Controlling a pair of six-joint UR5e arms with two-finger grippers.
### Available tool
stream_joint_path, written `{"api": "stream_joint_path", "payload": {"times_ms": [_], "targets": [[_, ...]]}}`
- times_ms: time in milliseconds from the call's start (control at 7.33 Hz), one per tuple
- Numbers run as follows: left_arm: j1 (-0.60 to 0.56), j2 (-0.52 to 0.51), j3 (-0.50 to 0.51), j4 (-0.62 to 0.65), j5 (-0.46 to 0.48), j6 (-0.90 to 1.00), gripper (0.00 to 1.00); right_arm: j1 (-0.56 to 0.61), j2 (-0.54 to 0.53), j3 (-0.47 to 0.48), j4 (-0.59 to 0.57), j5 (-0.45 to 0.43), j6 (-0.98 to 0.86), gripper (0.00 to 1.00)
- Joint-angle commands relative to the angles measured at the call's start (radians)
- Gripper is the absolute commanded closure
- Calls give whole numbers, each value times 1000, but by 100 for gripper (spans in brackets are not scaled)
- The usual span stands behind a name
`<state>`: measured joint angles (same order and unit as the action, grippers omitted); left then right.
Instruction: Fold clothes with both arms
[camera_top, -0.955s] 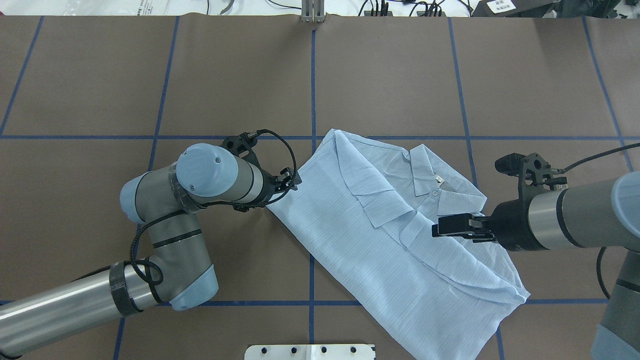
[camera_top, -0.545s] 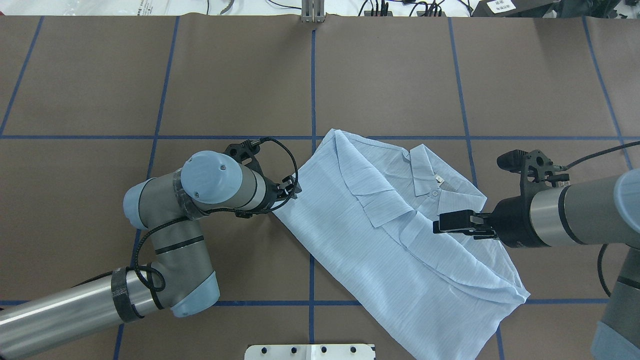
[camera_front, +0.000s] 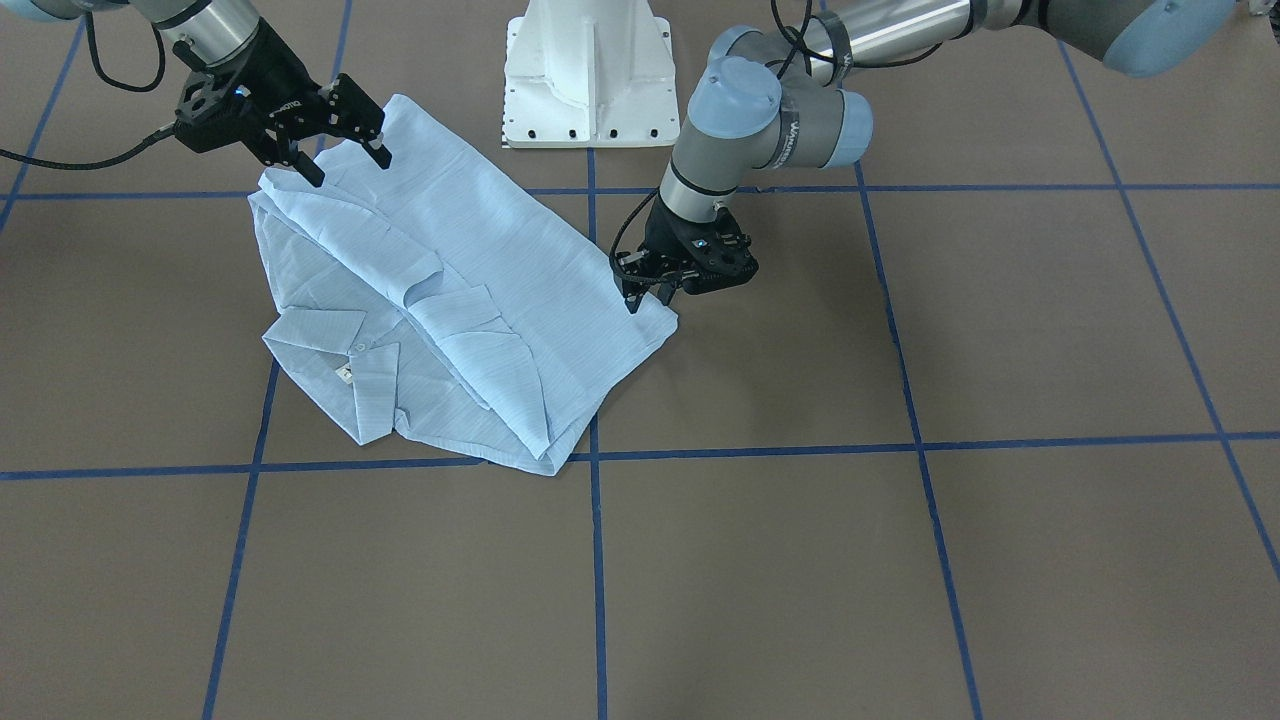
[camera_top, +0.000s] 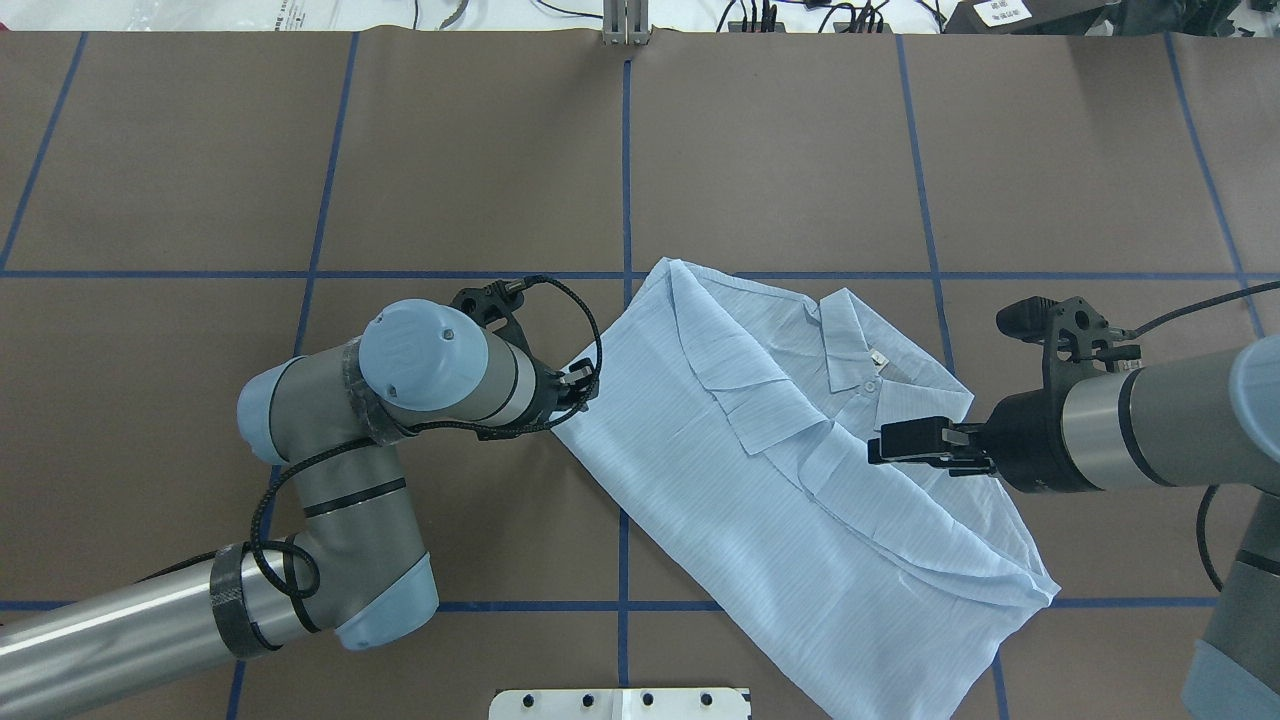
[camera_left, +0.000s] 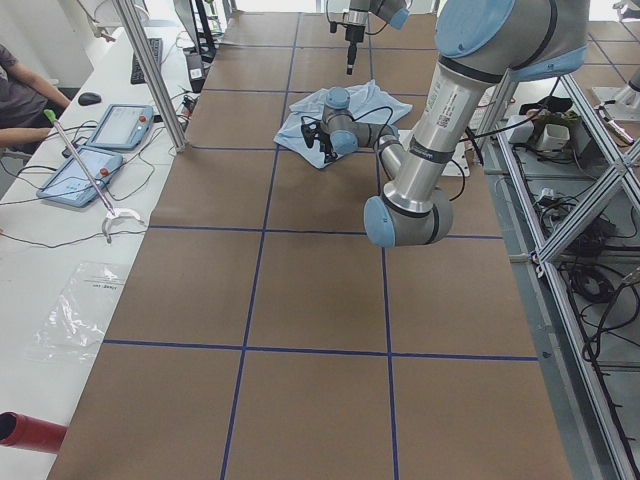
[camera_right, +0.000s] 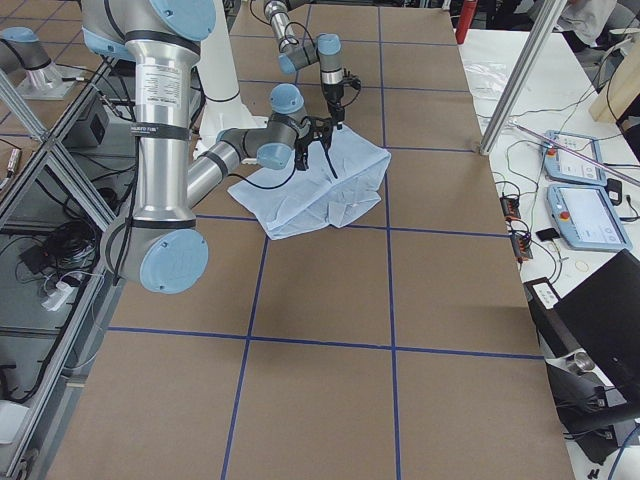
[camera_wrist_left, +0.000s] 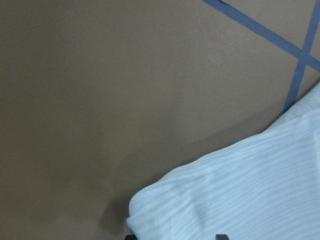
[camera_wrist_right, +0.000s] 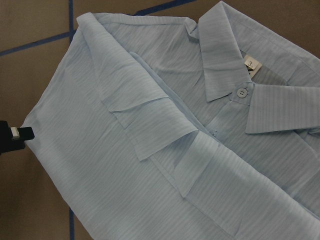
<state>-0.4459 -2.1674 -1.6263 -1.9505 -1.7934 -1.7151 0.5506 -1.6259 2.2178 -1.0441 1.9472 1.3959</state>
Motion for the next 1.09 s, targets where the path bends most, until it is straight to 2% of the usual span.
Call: {"api": "stream_joint_path", "payload": {"times_ms": [0, 136, 273, 409, 545, 682, 955], "targets": [[15, 0, -6, 7, -1, 2, 100, 6, 0, -6, -1, 1, 0, 0], [15, 4, -6, 7, -1, 8, 90, 8, 0, -9, -1, -1, 0, 0], [15, 6, -4, 8, -1, 11, 56, 8, 1, -10, -1, -1, 0, 0], [13, 11, -1, 8, 0, 12, 27, 8, 1, -13, -1, -1, 0, 0], [13, 18, 3, 8, 0, 14, 11, 8, 1, -13, -1, -1, 0, 0], [13, 23, 5, 10, 2, 14, 10, 8, 6, -20, -1, -1, 0, 0], [15, 23, 8, 8, 3, 14, 14, 8, 21, -35, -1, -1, 2, 0]]}}
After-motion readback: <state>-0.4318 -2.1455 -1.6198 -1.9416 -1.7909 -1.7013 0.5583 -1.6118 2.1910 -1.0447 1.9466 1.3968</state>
